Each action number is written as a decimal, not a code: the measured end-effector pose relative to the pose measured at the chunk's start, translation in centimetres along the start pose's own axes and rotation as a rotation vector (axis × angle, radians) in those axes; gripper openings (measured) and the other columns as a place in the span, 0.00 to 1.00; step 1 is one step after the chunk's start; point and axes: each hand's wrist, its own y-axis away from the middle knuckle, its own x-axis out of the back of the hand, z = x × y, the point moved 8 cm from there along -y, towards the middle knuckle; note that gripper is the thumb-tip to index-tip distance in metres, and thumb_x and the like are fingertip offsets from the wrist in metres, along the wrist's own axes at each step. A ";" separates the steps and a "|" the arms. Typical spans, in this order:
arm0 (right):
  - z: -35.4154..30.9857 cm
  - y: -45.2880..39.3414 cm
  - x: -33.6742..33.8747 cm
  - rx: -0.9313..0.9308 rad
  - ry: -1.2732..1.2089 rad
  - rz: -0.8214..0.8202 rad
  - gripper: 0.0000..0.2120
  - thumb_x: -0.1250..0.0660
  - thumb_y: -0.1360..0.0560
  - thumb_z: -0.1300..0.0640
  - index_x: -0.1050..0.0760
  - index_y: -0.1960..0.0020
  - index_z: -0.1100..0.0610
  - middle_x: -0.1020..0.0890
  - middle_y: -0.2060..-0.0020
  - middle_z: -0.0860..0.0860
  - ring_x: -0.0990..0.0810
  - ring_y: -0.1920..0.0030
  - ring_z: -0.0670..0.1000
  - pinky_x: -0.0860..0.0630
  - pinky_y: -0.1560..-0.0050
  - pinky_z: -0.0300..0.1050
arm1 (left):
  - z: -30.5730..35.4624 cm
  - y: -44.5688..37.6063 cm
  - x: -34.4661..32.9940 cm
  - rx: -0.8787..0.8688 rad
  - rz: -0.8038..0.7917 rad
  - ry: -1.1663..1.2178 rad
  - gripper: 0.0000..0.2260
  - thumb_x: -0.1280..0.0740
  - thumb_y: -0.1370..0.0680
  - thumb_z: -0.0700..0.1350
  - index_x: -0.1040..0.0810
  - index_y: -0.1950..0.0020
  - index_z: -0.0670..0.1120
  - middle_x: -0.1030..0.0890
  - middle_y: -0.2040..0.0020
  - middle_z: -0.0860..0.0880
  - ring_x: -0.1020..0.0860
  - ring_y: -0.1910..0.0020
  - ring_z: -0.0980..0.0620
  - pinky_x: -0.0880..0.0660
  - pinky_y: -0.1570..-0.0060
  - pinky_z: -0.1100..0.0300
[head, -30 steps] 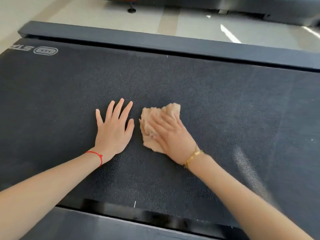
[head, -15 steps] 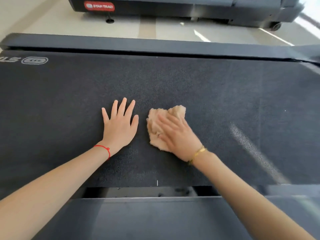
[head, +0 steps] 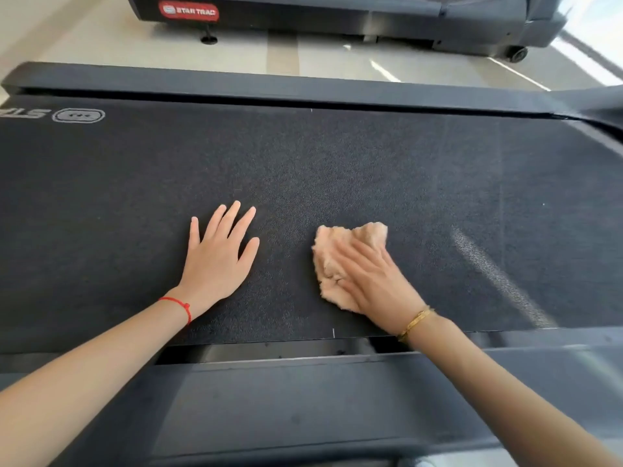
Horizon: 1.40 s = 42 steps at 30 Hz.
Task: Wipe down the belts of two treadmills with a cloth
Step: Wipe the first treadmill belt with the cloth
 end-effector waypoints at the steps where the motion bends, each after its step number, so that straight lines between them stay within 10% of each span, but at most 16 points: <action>1: -2.5 -0.3 -0.6 0.065 -0.019 -0.003 0.23 0.47 0.18 0.48 0.29 0.31 0.60 0.26 0.32 0.57 0.30 0.32 0.63 0.39 0.30 0.63 | -0.3 0.2 0.1 -0.003 0.002 0.003 0.30 0.59 0.21 0.61 0.46 0.19 0.55 0.45 0.19 0.51 0.50 0.20 0.50 0.53 0.24 0.38; 8: -7.6 -1.3 -3.2 0.194 -0.017 -0.126 0.24 0.49 0.17 0.46 0.39 0.23 0.54 0.36 0.25 0.51 0.42 0.23 0.56 0.47 0.24 0.57 | -2.4 1.3 0.6 0.011 -0.008 0.016 0.25 0.54 0.17 0.56 0.47 0.19 0.55 0.46 0.18 0.51 0.52 0.19 0.50 0.54 0.24 0.37; 14: -1.1 -1.2 -0.8 -0.158 0.009 -0.091 0.31 0.60 0.17 0.41 0.34 0.27 0.59 0.29 0.29 0.57 0.33 0.29 0.62 0.39 0.29 0.61 | -5.0 1.6 1.3 0.011 -0.033 0.015 0.25 0.52 0.16 0.56 0.49 0.19 0.56 0.49 0.18 0.51 0.54 0.19 0.49 0.57 0.24 0.36; 22: -15.1 -5.4 -4.8 0.243 -0.034 -0.147 0.25 0.47 0.18 0.47 0.34 0.26 0.57 0.32 0.27 0.55 0.37 0.26 0.59 0.43 0.26 0.61 | -7.4 2.1 2.4 0.022 -0.024 0.030 0.25 0.48 0.16 0.53 0.45 0.19 0.52 0.45 0.19 0.48 0.50 0.20 0.47 0.54 0.24 0.36; 35: -10.0 -17.4 -4.6 0.025 -0.035 -0.131 0.23 0.45 0.18 0.52 0.35 0.26 0.61 0.33 0.27 0.59 0.38 0.26 0.62 0.47 0.25 0.61 | -11.7 1.6 3.1 0.180 0.000 -0.003 0.25 0.50 0.16 0.54 0.47 0.19 0.53 0.47 0.18 0.48 0.52 0.19 0.47 0.56 0.24 0.37; 42: -12.4 -16.8 -6.1 0.280 -0.106 -0.221 0.28 0.53 0.18 0.44 0.39 0.24 0.57 0.35 0.25 0.53 0.43 0.23 0.54 0.52 0.23 0.51 | -14.6 1.6 3.6 0.273 0.021 -0.018 0.26 0.50 0.17 0.55 0.48 0.19 0.53 0.47 0.18 0.48 0.52 0.19 0.46 0.55 0.24 0.36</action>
